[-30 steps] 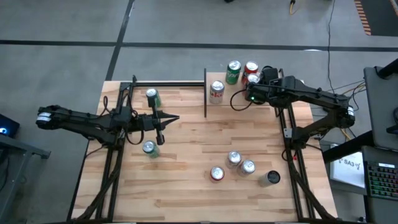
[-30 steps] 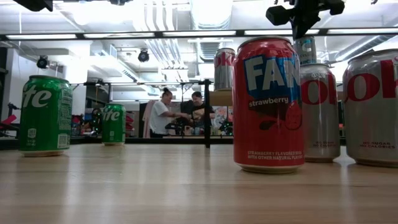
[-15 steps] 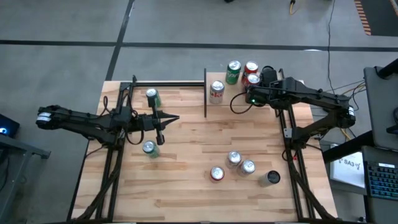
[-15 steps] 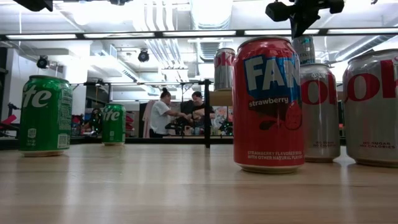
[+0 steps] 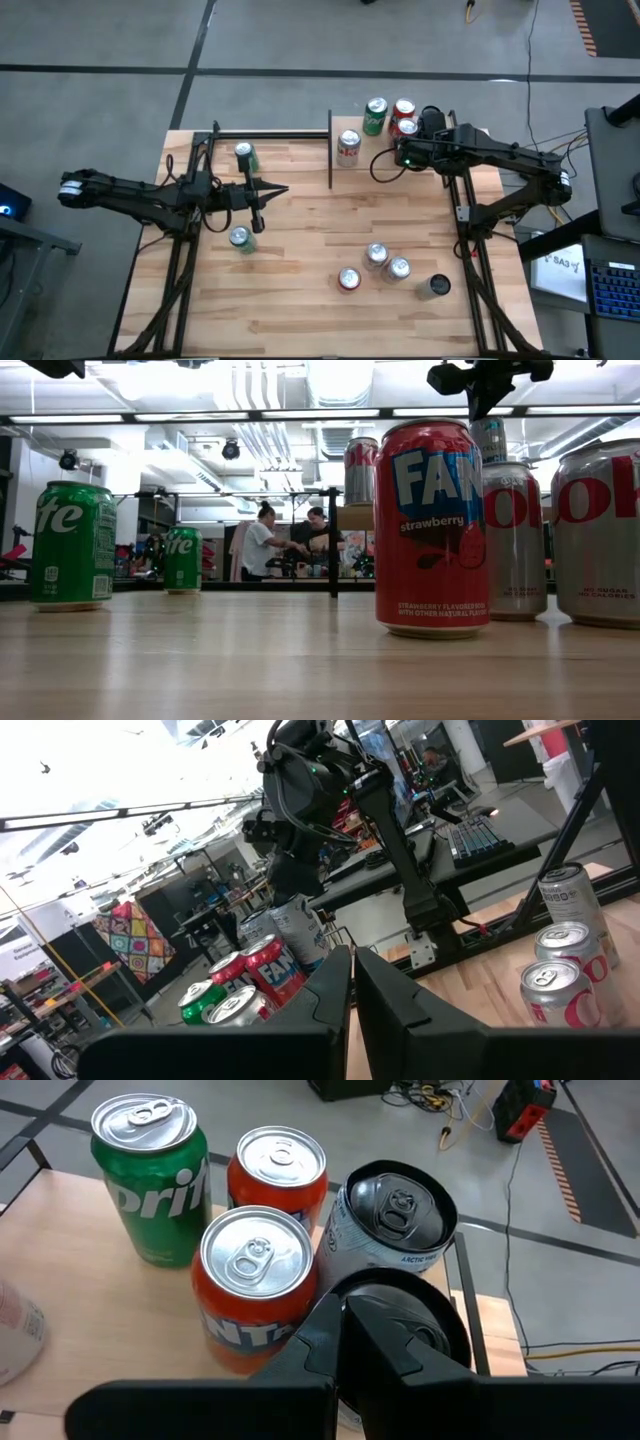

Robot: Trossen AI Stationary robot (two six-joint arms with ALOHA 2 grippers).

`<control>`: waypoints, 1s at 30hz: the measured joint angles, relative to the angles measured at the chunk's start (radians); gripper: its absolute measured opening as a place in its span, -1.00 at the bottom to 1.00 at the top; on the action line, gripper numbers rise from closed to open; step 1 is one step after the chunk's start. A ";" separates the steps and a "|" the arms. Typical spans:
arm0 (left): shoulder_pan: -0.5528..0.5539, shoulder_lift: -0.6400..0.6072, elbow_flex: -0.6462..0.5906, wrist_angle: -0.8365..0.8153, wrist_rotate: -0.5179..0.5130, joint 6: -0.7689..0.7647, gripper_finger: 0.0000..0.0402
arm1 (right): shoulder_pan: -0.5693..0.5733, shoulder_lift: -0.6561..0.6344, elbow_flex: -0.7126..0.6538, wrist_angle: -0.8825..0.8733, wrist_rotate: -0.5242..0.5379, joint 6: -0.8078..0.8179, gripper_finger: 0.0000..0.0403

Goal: Place canned beverage on shelf
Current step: Put the left white soda can on the shelf aligned in front of the other white soda can

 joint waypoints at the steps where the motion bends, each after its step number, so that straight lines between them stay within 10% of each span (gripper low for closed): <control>1: 0.000 0.000 0.000 0.000 0.000 0.000 -0.99 | 0.000 0.000 0.000 -0.001 0.005 -0.001 -0.94; 30: 0.000 0.000 0.000 0.000 0.000 0.000 -0.99 | 0.001 -0.021 0.000 0.006 0.077 -0.020 -0.94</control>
